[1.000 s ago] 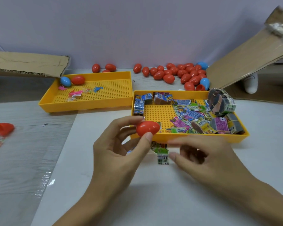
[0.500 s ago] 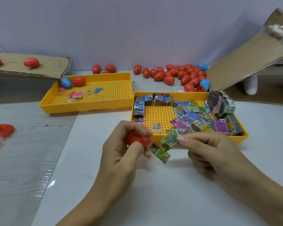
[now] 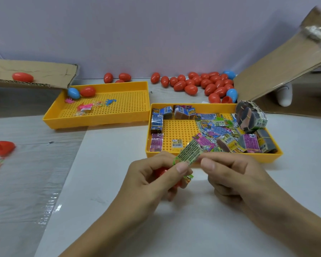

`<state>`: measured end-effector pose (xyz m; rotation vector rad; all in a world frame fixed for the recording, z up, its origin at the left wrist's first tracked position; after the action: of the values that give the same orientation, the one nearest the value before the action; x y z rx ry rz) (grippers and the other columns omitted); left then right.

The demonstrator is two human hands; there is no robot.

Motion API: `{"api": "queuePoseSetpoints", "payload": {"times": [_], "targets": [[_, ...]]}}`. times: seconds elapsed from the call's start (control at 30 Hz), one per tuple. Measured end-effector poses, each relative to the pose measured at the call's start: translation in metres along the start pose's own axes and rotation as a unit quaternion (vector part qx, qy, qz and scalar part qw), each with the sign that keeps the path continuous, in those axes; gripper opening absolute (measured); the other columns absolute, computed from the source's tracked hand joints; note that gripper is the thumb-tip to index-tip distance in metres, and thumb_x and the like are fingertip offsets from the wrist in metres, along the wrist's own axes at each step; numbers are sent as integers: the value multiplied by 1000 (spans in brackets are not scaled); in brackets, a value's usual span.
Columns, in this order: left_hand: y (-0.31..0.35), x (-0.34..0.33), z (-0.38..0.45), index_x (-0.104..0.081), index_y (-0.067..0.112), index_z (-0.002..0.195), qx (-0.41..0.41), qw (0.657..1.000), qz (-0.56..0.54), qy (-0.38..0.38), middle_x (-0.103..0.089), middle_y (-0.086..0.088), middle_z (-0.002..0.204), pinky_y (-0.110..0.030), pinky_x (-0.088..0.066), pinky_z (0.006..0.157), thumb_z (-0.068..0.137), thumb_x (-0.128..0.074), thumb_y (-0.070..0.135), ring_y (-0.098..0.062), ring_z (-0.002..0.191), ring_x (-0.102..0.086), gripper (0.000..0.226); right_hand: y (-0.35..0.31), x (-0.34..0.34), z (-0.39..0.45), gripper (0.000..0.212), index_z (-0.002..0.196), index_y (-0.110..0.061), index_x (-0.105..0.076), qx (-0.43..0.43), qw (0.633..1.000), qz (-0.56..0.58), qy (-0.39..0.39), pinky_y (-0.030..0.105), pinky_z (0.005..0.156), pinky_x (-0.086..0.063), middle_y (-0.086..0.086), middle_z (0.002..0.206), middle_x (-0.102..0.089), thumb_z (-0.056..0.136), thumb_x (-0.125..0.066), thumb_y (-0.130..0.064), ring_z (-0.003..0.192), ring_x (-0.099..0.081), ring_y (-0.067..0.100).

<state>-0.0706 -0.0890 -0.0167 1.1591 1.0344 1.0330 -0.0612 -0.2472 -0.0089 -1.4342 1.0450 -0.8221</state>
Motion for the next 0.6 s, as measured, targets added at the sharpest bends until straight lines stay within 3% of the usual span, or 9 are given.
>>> {"api": "queuePoseSetpoints", "payload": {"times": [0.1,0.2,0.3,0.47,0.6], "targets": [[1,-5,-1,-75,14,73,-15,999,37,-35,-61,0,73,-22,-40,56,80,-70,34,-15,59,-51,22,-2,-2,-2,20,61,-26,-70,27,999,-22,-1,22,41,-15,-12,51,-29,64,-76,-45,43,-18,10],[2,-4,-2,-72,5,73,-28,998,55,-14,-62,2,73,-17,-41,60,76,-73,34,-10,63,-54,29,-2,4,-1,25,61,-14,-68,43,999,-9,28,18,40,-21,-5,52,-31,62,-82,-35,42,-22,8],[3,1,-2,-74,12,76,-29,998,49,19,-65,3,78,-16,-43,61,71,-76,35,-11,69,-58,24,-2,6,0,25,57,-11,-65,50,998,-10,42,19,40,-19,-6,51,-28,67,-82,-26,41,-19,9],[5,7,-4,-76,24,87,-34,996,51,68,-68,4,82,-15,-50,64,66,-79,38,-5,77,-64,25,3,8,0,48,71,1,-68,31,998,-20,51,22,42,-15,-3,50,-25,62,-79,-44,44,-15,14],[4,2,-3,-77,23,82,-22,998,57,32,-67,6,76,-15,-45,61,72,-75,38,-8,69,-61,18,4,6,0,43,70,-5,-72,26,998,-17,47,22,42,-15,-3,48,-25,61,-79,-46,44,-16,14]]}}
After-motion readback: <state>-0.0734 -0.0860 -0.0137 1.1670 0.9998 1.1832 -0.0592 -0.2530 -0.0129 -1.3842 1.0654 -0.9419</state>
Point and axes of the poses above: each hand's wrist, its own z-axis towards the middle knuckle, its own x-axis out of the back of the hand, y = z × x, the point moved 5 cm from there along z, towards the middle knuckle
